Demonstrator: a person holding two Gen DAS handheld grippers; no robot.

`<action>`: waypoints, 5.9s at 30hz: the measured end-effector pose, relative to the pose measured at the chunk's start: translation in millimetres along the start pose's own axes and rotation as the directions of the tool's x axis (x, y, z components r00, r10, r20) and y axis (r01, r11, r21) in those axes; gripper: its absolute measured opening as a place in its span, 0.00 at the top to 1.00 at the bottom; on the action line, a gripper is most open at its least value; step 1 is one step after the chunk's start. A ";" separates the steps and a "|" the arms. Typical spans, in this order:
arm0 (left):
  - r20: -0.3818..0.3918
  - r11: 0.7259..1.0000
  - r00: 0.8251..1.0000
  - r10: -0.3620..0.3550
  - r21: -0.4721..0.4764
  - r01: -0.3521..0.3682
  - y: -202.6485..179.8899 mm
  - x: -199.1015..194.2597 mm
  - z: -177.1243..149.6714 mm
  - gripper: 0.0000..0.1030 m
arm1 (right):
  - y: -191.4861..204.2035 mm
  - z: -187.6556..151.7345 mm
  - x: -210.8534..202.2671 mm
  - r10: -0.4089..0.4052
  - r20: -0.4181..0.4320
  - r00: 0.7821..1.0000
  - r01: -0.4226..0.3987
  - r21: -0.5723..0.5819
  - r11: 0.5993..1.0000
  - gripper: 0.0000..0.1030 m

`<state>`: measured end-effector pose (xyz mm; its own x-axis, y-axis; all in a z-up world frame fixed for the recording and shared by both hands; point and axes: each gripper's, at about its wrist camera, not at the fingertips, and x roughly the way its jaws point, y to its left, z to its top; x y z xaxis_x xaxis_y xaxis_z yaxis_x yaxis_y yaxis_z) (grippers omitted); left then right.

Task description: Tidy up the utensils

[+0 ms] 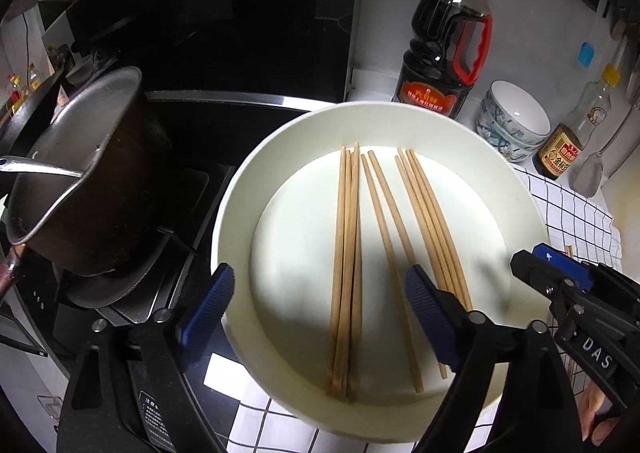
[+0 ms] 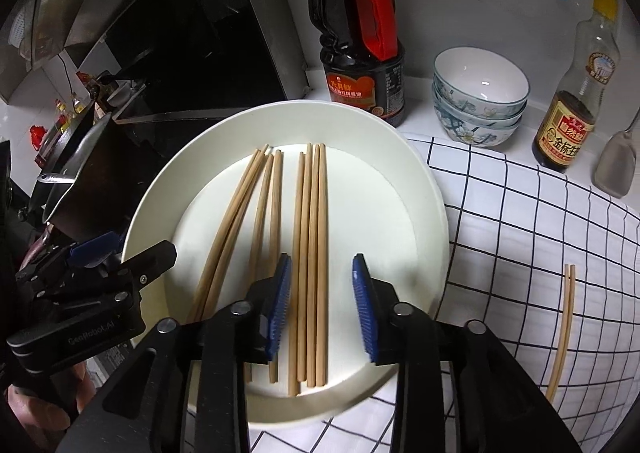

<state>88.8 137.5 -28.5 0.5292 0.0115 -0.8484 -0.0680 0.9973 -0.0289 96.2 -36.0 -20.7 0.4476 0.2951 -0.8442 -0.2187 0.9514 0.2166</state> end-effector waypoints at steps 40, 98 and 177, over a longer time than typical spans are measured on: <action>0.021 0.978 0.990 -0.143 0.155 0.138 -38.1 -39.9 -22.9 0.08 | -35.9 -77.5 -85.8 -0.180 0.059 0.982 0.164 0.210 0.964 0.53; -0.074 0.934 0.980 -0.182 0.298 0.196 -251.8 19.2 -63.9 0.08 | -225.6 -152.3 -36.0 -0.245 -0.048 0.968 0.249 0.243 0.937 0.51; -0.068 0.896 0.961 -0.267 0.349 0.274 -301.7 4.5 -98.9 0.93 | -246.5 -151.6 -84.1 -0.229 0.048 0.972 0.211 0.243 0.947 0.94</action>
<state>28.0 -170.5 -75.9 0.4693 -0.2604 -0.8438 0.3794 0.9223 -0.0735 -18.9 -308.7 -77.4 0.5273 0.0730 -0.8465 0.0982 0.9844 0.1460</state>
